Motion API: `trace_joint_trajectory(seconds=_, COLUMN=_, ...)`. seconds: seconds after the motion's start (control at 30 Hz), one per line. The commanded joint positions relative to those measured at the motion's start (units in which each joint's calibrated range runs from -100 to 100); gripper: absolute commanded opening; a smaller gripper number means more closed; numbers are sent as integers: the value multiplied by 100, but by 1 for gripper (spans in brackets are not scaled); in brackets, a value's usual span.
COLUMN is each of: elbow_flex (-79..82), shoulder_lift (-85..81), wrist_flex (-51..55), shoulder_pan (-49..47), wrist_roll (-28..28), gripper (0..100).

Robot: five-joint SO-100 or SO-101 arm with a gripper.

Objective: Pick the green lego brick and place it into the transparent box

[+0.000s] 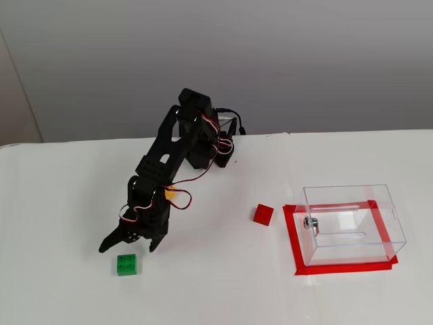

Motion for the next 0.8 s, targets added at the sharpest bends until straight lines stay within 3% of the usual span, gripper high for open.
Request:
trace_joint_trajectory(seconds=0.0, elbow_flex=-466, shoulder_lift=150, wrist_flex=-26, shoulder_pan=-63, wrist_roll=-9, gripper=48)
trace_joint_trajectory(seconds=0.77, elbow_flex=-1135, shoulder_lift=1159, wrist_flex=-130, shoulder_pan=48, wrist_roll=-72, gripper=48)
